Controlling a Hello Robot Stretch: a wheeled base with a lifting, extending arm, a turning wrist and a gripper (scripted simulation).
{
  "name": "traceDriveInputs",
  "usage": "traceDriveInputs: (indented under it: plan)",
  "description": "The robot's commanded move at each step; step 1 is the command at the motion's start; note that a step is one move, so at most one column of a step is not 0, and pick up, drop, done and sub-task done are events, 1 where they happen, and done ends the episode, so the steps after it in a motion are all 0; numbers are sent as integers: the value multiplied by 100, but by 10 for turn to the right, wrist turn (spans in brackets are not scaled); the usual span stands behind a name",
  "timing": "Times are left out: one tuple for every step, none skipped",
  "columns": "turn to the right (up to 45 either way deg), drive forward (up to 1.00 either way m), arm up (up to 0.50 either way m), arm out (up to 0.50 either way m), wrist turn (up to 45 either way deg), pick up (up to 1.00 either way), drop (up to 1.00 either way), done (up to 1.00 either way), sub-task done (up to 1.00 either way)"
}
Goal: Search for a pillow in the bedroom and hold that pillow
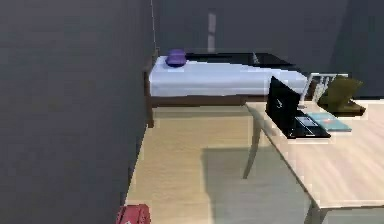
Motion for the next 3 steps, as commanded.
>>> traceDriveInputs:
  plan:
    - [0, 100, 0, 0, 0, 0, 0, 0, 0]
    - [30, 0, 0, 0, 0, 0, 0, 0, 0]
    - [0, 70, 0, 0, 0, 0, 0, 0, 0]
